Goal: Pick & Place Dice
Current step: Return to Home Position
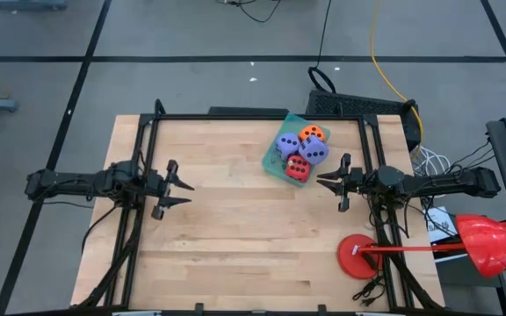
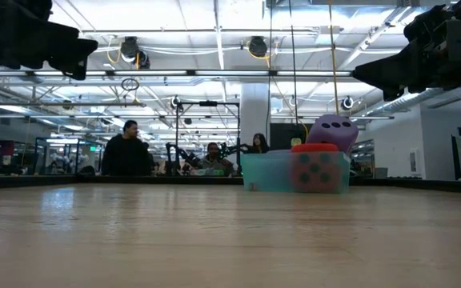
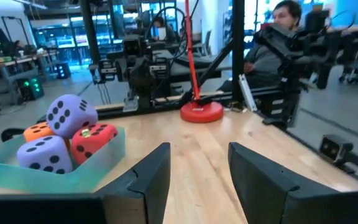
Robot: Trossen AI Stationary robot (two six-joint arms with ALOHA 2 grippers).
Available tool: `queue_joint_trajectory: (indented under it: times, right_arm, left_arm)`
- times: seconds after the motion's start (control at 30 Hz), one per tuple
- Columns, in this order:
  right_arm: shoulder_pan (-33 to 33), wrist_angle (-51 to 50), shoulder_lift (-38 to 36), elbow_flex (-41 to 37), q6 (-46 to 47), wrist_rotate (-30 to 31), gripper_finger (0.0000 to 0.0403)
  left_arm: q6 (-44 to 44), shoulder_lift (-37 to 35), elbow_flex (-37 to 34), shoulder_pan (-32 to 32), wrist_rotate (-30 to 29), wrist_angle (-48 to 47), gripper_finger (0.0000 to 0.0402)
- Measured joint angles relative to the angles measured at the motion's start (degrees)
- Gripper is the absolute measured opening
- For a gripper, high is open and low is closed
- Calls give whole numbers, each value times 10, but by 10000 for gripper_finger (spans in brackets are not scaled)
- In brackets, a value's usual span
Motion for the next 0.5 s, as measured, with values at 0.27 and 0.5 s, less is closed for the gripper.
queue_joint_trajectory:
  times: [0.27,0.5]
  right_arm:
    - [0,0,0,0,0,0,59]
    - [0,0,0,0,0,0,59]
  left_arm:
    - [-30,-57,-39,-25,0,0,173]
    - [-50,-89,-65,-44,2,-10,159]
